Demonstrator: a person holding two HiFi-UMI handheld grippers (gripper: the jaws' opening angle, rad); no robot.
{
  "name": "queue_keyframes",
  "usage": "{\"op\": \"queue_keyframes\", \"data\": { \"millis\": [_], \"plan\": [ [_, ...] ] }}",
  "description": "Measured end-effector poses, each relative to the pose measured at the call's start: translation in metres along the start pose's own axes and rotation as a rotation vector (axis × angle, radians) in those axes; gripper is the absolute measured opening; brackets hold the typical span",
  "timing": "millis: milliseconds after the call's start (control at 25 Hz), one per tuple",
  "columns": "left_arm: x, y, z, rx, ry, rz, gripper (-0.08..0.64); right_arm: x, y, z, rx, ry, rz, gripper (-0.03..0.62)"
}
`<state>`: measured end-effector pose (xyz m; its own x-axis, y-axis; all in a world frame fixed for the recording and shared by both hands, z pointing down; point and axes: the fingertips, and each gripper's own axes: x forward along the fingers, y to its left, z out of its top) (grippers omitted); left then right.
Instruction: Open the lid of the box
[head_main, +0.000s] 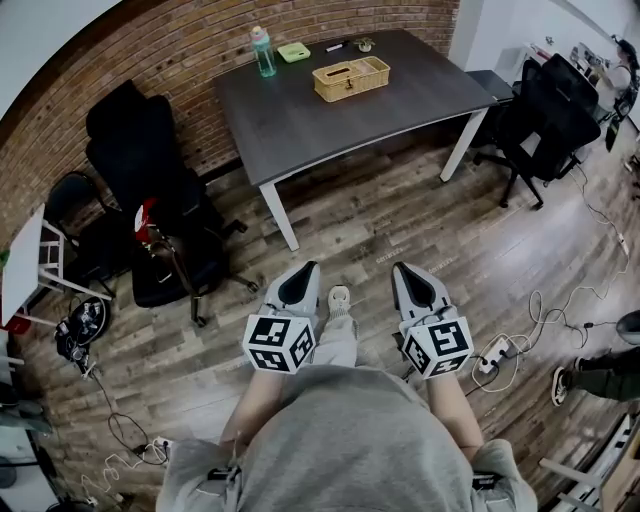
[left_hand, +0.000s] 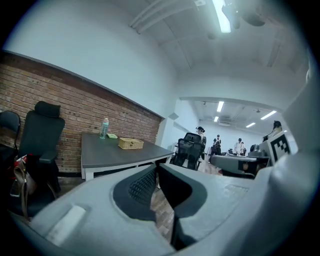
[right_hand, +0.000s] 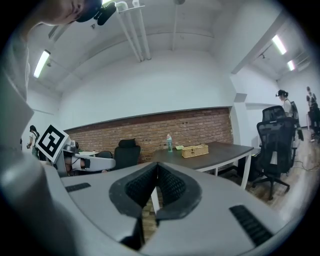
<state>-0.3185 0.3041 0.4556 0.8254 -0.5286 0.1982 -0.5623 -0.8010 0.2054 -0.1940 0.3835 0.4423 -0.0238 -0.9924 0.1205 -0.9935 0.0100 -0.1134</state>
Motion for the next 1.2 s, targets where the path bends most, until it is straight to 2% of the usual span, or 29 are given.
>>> {"op": "queue_keyframes", "data": {
  "millis": [200, 440, 960, 1200],
  "plan": [
    [0.039, 0.014, 0.006, 0.003, 0.012, -0.012, 0.026, 0.036, -0.022, 0.002, 0.007, 0.015, 0.013, 0.011],
    [0.093, 0.032, 0.020, 0.009, 0.035, -0.048, 0.049, 0.087, -0.054, 0.011, 0.019, 0.033, 0.016, 0.071],
    [0.212, 0.084, 0.077, 0.027, 0.034, -0.098, 0.126, 0.204, -0.117, 0.049, 0.021, 0.051, 0.001, 0.144],
    [0.260, 0.113, 0.095, 0.027, 0.028, -0.101, 0.135, 0.258, -0.140, 0.060, 0.025, 0.047, 0.008, 0.167]
  ]
}}
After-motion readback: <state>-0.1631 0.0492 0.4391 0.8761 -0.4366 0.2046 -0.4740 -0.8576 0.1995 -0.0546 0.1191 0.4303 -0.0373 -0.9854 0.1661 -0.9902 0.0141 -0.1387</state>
